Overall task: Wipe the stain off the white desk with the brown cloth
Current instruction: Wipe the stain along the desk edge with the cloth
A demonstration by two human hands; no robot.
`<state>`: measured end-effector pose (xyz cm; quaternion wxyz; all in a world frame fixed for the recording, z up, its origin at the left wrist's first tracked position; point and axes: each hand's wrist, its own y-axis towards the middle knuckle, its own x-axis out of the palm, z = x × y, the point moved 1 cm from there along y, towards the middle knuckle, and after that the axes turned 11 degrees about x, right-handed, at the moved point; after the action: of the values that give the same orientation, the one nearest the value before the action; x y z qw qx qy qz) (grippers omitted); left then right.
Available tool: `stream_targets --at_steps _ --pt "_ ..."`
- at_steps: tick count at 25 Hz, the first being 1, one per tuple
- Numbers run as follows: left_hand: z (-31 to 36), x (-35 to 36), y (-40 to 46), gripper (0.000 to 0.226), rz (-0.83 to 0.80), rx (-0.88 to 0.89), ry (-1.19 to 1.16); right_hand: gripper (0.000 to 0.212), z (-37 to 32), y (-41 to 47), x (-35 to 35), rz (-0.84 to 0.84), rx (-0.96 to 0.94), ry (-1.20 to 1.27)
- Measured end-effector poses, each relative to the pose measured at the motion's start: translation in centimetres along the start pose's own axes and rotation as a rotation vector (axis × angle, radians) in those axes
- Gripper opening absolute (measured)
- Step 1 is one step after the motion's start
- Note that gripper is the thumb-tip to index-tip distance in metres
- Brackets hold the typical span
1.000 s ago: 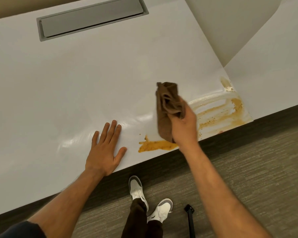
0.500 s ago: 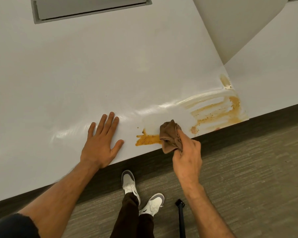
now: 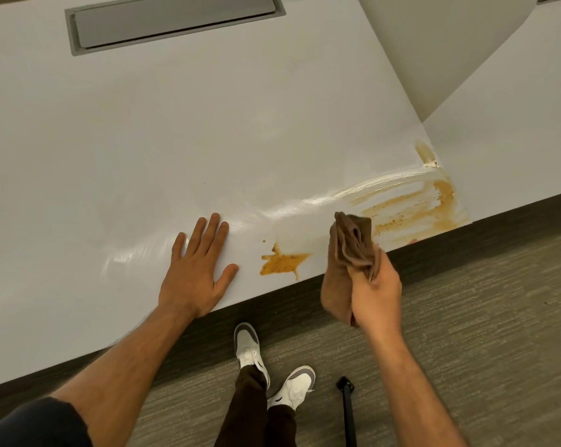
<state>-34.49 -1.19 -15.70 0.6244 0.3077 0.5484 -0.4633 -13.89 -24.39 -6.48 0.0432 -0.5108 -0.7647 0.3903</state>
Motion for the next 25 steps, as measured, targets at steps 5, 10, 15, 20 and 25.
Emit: stream_targets --at_steps 5,10,15,20,25 --pt "0.0 -0.1 -0.1 0.078 -0.008 -0.003 -0.01 0.06 0.9 -0.7 3.6 0.136 -0.423 -0.779" --pt "0.0 -0.1 0.0 0.079 -0.013 -0.006 -0.017 0.062 3.9 -3.5 4.9 0.039 -0.445 -0.9" --pt "0.0 0.0 -0.2 0.078 -0.007 0.0 -0.013 0.058 4.6 -6.8 5.4 -0.224 -0.301 -0.596" --pt "-0.1 0.1 0.0 0.078 -0.005 -0.003 -0.003 0.064 0.8 -2.7 2.0 -0.032 -0.277 -0.389" --pt "-0.2 0.3 0.0 0.079 0.001 0.002 -0.009 0.066 -1.5 1.4 3.9 0.008 -0.546 -0.958"
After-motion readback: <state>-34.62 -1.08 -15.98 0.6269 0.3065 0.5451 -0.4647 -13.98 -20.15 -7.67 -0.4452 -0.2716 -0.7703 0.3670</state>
